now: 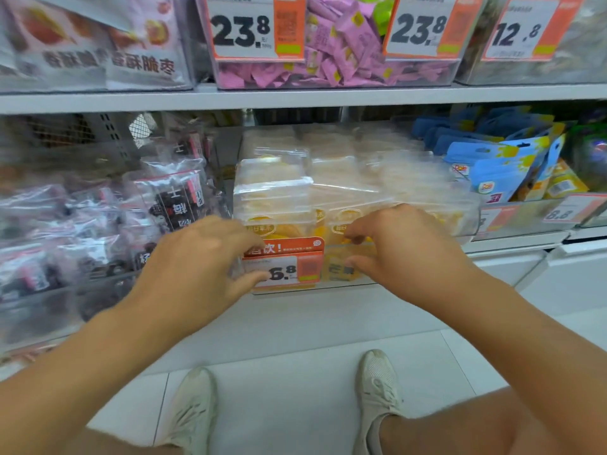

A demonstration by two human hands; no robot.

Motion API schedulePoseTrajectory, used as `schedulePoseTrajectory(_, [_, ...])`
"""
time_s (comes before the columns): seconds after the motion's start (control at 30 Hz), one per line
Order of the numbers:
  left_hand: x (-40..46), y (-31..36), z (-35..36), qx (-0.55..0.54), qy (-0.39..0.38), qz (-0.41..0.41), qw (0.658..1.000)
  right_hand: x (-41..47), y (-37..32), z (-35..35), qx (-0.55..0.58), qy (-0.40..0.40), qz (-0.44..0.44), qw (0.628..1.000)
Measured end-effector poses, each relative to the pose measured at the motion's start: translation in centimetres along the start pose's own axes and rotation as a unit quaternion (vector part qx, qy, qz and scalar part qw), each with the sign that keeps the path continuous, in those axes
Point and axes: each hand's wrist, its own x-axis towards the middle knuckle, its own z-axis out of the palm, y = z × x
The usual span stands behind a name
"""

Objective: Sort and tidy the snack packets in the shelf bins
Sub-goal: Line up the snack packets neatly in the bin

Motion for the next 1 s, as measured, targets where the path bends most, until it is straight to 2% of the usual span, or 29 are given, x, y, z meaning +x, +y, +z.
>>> schedulePoseTrajectory(0.1, [-1.2,-0.4,0.3,0.014,-0.016,-0.038,0.999,0.2,-0.3,0.3,-0.026,-0.014,0.009,1.000])
schedulePoseTrajectory(0.27, [-0.6,0.6,0.9,-0.066,-0.007,-0.118,0.991,1.0,-0.8,1.6,-0.066,-0.024,0.017,0.997])
schedulePoseTrajectory(0.37, [0.3,0.7,1.2,-0.067,-0.017,-0.131,0.989,1.7,-0.6,2.1,-0.079,-0.019,0.013,0.997])
schedulePoseTrajectory(0.57, [1.1,-0.4,2.3,-0.084,-0.051,-0.136,0.986,2.6,0.1,3.2,0.011,-0.017,-0.025,0.999])
schedulePoseTrajectory(0.67, [2.0,-0.8,2.7,-0.089,-0.033,-0.143,0.985,3.7,0.5,3.0,0.025,-0.008,-0.029,0.999])
schedulePoseTrajectory(0.83, [5.3,-2.1,2.2,-0.067,-0.004,-0.172,0.983,6.7,2.4,1.8,0.063,0.030,-0.032,0.997])
schedulePoseTrajectory(1.0, [7.8,-1.7,3.5,0.034,-0.043,-0.187,0.981,9.6,4.0,3.3,0.071,0.016,-0.024,0.997])
